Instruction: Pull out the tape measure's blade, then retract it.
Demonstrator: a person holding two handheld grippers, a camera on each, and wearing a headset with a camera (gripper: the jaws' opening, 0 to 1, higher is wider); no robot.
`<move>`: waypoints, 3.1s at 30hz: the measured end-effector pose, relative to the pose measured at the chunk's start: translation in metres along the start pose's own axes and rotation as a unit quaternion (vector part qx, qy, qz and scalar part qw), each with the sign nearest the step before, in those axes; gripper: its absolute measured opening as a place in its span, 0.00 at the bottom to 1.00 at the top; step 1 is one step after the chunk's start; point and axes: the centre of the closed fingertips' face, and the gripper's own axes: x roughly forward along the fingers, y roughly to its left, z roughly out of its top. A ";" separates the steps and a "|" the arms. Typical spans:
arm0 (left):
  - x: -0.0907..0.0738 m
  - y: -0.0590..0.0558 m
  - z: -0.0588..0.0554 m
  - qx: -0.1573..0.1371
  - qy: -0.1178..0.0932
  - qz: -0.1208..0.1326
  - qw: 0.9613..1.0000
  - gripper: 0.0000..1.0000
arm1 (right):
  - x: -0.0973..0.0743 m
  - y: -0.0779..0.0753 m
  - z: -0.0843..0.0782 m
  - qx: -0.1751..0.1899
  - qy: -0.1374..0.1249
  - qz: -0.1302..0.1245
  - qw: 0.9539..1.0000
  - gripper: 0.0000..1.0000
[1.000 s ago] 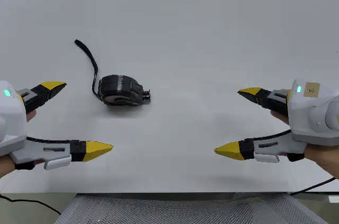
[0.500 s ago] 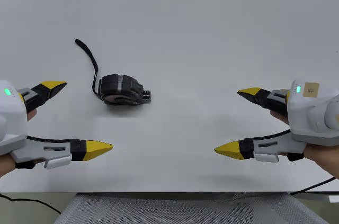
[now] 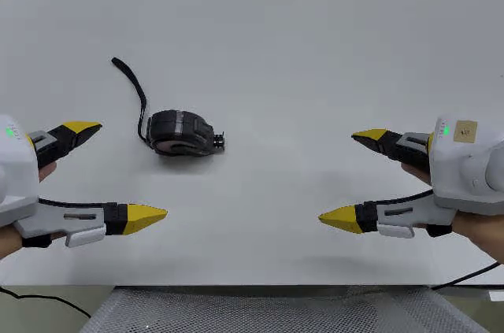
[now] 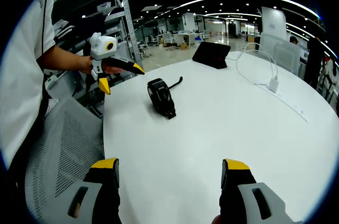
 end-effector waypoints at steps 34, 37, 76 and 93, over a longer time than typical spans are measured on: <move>0.009 0.012 -0.002 0.018 0.017 -0.015 1.000 0.92 | 0.013 -0.011 0.007 -0.013 0.002 0.005 1.000 0.78; 0.012 0.013 -0.003 0.028 0.025 -0.015 0.999 0.92 | 0.015 -0.013 0.006 -0.018 0.006 0.005 1.000 0.79; 0.038 0.033 -0.012 0.082 0.086 -0.041 0.992 0.84 | 0.054 -0.021 0.028 -0.048 0.016 0.045 0.998 0.79; 0.057 0.037 -0.012 0.113 0.112 -0.051 0.986 0.74 | 0.072 -0.020 0.034 -0.066 0.023 0.058 0.996 0.78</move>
